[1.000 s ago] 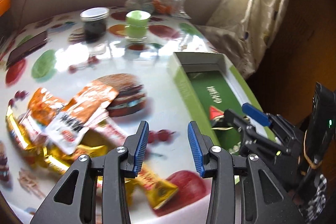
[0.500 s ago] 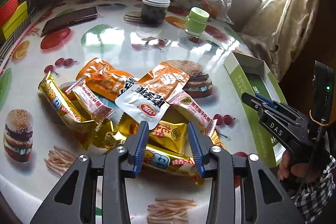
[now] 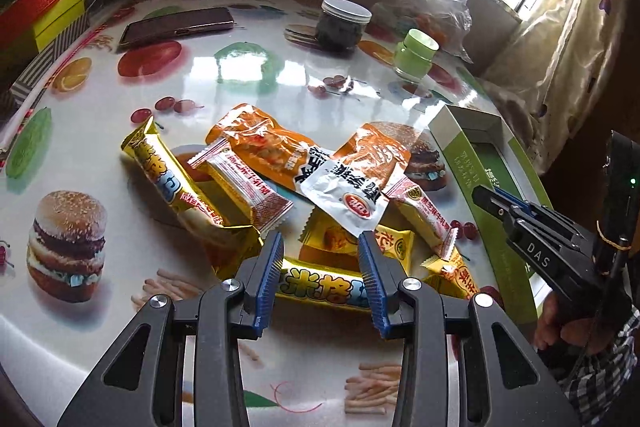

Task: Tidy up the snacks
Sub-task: 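Grasp the yellow peanut candy packet with the right gripper while the left gripper returns to the pile, then grasp the gold stick snack bar with the left gripper and lift it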

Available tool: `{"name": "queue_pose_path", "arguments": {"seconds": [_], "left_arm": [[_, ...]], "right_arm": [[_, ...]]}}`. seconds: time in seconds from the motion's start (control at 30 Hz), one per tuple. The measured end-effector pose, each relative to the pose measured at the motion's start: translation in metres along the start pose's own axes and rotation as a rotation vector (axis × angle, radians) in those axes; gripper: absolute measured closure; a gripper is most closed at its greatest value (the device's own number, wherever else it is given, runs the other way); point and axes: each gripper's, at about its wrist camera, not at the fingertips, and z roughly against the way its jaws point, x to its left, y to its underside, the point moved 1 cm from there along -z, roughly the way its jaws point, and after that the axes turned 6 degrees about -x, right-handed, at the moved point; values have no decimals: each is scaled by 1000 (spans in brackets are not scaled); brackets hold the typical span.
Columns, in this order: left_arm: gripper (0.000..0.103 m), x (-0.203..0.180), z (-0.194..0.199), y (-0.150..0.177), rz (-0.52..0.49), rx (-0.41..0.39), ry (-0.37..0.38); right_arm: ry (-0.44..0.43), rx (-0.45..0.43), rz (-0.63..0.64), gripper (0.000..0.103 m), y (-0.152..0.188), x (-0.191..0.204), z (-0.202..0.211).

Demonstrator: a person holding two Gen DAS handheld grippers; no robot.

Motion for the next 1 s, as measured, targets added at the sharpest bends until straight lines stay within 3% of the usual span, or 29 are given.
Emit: {"name": "queue_pose_path", "arguments": {"seconds": [0.13, 0.3, 0.47, 0.7, 0.9, 1.0], "left_arm": [[63, 7, 6, 2, 7, -9, -4], [63, 12, 13, 6, -4, -14, -5], [63, 17, 13, 16, -24, 17, -17], [63, 16, 16, 27, -28, 37, 0], [63, 19, 20, 28, -15, 30, 5], [63, 22, 19, 30, 3, 38, 7]], "right_arm": [[-6, -59, 9, 82, -4, 7, 23], [-91, -94, -6, 79, 5, 19, 53], [-147, -31, 55, 75, 27, 43, 54], [-92, 34, 177, 75, 46, 70, 40], [-46, 77, 182, 74, 53, 67, 30], [-68, 109, 163, 75, 58, 66, 24]]}}
